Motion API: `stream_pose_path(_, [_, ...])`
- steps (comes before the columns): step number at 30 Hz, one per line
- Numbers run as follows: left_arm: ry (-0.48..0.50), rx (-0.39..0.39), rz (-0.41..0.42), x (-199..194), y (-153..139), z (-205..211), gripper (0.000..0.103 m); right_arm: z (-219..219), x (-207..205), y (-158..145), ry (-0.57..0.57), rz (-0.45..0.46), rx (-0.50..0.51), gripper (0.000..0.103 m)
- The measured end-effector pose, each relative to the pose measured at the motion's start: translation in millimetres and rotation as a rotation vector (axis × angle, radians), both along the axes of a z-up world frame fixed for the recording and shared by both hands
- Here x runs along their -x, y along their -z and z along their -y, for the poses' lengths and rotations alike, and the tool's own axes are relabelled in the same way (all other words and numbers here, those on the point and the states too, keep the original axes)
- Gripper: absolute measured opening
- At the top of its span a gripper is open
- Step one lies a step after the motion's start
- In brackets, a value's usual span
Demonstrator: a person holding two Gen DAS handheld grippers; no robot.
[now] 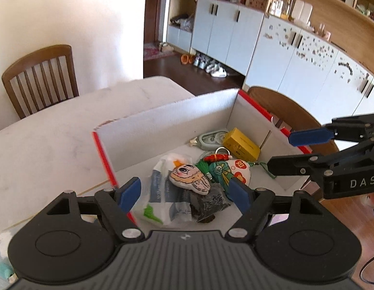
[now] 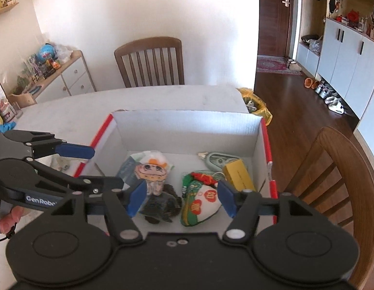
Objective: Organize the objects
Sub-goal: 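Withdraw both tools from the box back toward the table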
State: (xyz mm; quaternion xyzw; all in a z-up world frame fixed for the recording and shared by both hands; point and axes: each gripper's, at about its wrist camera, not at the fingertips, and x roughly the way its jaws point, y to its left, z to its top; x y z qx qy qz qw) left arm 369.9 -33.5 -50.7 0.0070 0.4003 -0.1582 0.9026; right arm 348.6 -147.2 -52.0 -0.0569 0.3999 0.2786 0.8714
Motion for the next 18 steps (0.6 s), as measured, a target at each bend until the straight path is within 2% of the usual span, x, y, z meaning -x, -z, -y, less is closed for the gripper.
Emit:
stream_pose_path(4, [-0.016, 0.023, 0.024, 14.0, -11.5, -16.2, 0.079, -5.6, 14.2, -8.1, 0.005, 0.013, -0.025, 0.068])
stream_pose_path(6, [-0.022, 0.03, 0.035, 22.1, -17.5, -24.9, 0.079, -10.5, 20.4, -10.7, 0.007, 0.022, -0.037, 0.074])
stream_pose_path(8, [-0.03, 0.034, 0.047, 29.3, -23.2, -33.3, 0.083, -14.8, 27.0, -14.2, 0.007, 0.026, -0.048, 0.077])
stream_pose_path(18, [-0.063, 0.037, 0.094, 63.1, -36.1, -74.8, 0.09, -50.3, 61.5, -22.7, -0.027, 0.044, -0.101, 0.098])
